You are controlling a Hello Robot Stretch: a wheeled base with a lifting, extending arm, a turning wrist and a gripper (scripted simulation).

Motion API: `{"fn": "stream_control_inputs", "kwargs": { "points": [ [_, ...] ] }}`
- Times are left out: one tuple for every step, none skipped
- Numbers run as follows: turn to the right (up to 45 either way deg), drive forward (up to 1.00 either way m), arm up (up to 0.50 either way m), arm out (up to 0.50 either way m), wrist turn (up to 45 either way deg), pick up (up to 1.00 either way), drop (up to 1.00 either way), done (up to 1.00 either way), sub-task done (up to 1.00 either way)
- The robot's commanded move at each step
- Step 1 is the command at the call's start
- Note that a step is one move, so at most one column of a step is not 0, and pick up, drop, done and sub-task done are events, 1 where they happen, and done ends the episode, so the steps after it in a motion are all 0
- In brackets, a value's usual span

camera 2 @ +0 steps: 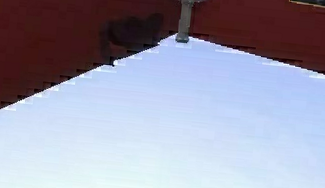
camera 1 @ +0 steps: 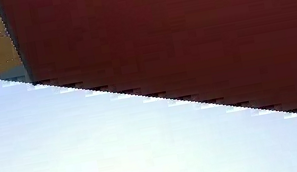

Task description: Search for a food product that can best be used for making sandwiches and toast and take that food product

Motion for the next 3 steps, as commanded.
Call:
{"fn": "stream_control_inputs", "kwargs": {
  "points": [
    [-39.0,0.00,0.00,0.00,0.0,0.00,0.00,0.00,0.00],
    [0.0,1.00,0.00,0.00,0.0,0.00,0.00,0.00,0.00],
    [0.0,1.00,0.00,0.00,0.0,0.00,0.00,0.00,0.00]
  ]
}}
